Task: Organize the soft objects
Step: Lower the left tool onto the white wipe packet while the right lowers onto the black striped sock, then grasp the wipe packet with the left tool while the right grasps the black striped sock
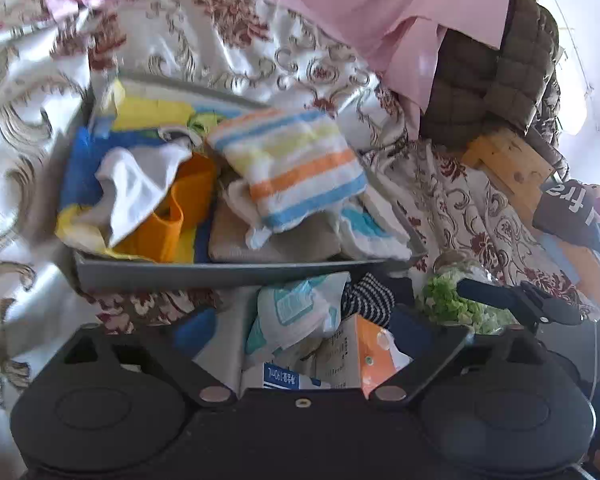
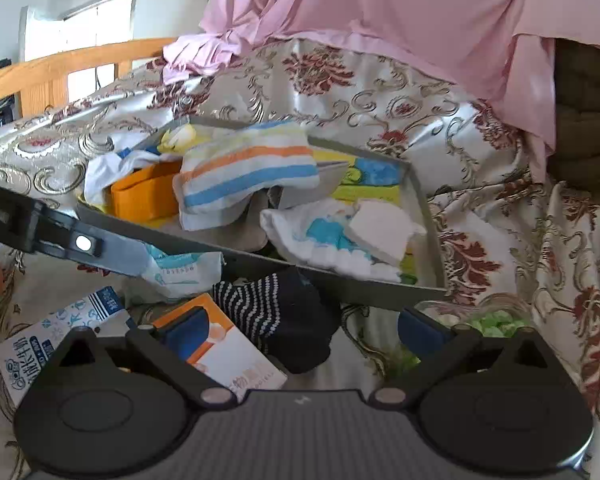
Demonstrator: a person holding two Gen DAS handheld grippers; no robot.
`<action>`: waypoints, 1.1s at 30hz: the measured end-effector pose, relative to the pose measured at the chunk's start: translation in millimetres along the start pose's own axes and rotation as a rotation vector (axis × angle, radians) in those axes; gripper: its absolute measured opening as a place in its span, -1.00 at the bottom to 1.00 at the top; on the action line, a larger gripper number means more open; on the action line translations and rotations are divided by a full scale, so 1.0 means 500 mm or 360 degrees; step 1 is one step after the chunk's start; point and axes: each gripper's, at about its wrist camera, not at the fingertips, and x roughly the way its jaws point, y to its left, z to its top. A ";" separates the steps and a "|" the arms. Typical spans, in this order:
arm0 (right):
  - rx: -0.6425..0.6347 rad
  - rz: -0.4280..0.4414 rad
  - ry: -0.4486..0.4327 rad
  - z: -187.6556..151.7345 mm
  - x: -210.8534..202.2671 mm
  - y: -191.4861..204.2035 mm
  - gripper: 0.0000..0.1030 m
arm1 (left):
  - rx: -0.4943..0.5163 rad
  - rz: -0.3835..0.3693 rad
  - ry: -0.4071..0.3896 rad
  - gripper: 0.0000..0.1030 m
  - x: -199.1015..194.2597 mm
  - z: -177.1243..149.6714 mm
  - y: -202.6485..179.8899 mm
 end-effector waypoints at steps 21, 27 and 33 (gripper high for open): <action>0.0182 -0.0002 0.0271 0.057 0.100 -0.004 0.68 | -0.0306 -0.0100 0.0080 0.24 0.048 -0.006 0.071; 0.0167 -0.0040 0.0316 0.052 0.118 -0.003 0.64 | -0.0303 -0.0118 0.0086 0.23 0.055 -0.010 0.073; 0.0126 -0.0041 0.0333 0.052 0.121 0.003 0.42 | -0.0296 -0.0120 0.0081 0.22 0.058 -0.013 0.072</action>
